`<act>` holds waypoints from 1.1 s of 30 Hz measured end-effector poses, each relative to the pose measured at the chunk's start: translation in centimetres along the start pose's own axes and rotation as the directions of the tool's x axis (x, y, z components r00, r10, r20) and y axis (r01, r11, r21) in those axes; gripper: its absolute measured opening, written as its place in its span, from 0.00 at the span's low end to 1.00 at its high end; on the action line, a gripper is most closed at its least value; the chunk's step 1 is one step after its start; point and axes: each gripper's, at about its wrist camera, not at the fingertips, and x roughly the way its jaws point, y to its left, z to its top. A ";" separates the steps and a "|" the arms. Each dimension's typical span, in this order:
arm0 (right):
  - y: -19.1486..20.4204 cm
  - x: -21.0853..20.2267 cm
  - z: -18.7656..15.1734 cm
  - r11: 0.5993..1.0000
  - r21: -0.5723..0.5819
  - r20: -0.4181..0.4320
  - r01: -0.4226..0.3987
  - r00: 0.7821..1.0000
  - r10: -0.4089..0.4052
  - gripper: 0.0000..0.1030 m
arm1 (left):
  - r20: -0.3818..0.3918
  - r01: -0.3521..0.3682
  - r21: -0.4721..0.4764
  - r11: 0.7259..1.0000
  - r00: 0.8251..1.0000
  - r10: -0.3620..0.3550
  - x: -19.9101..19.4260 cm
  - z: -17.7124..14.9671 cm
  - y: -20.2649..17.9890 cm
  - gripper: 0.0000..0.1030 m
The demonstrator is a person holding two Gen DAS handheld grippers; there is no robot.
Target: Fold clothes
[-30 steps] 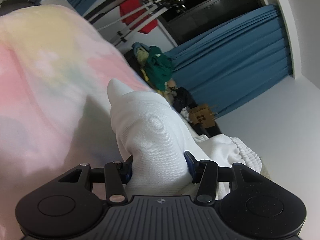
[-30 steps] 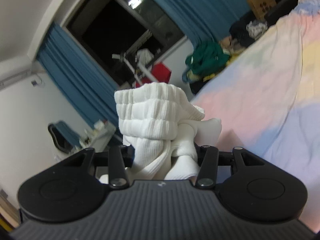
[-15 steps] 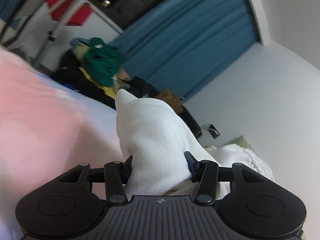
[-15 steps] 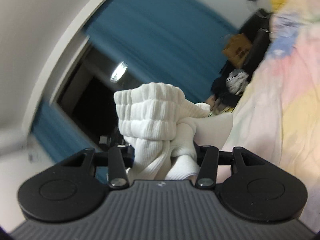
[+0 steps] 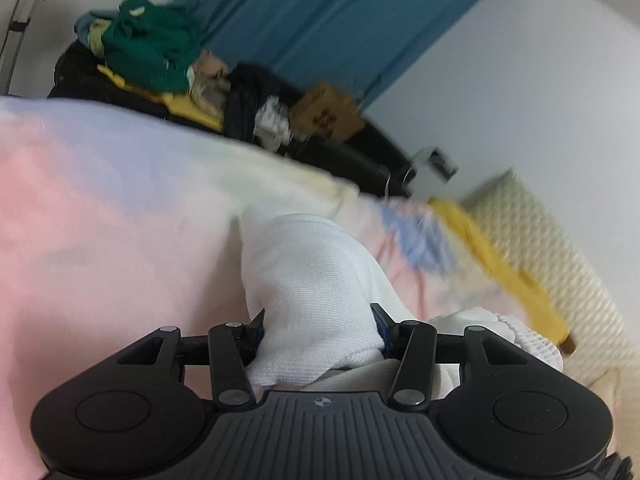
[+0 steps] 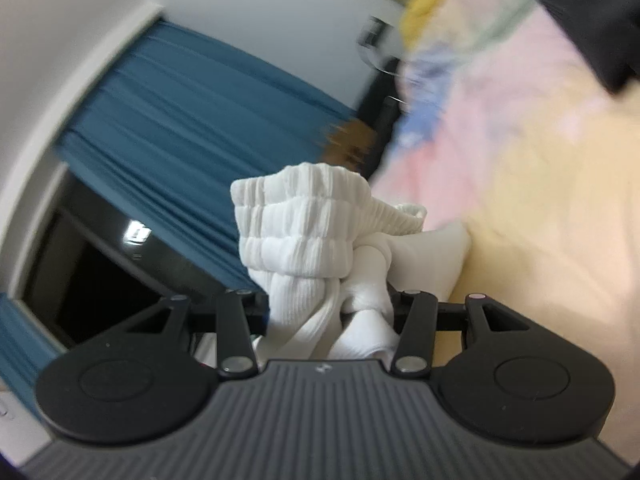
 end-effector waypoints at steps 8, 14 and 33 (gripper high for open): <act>-2.6 -0.5 -1.9 0.975 0.091 -0.071 0.202 0.978 -0.196 0.48 | -0.124 -0.070 0.112 0.991 0.989 0.084 2.1 -0.4 3.0 0.58; -5.3 -0.9 -2.9 0.941 0.142 -0.157 0.309 0.945 -0.287 0.52 | -0.139 -0.160 0.187 0.969 0.972 0.187 -1.0 -2.6 1.6 0.73; 12.9 -17.5 -1.0 0.871 -0.453 -0.125 0.192 0.953 -0.275 0.67 | 0.050 -0.155 0.488 0.859 0.988 0.149 -28.8 -4.8 -13.9 0.95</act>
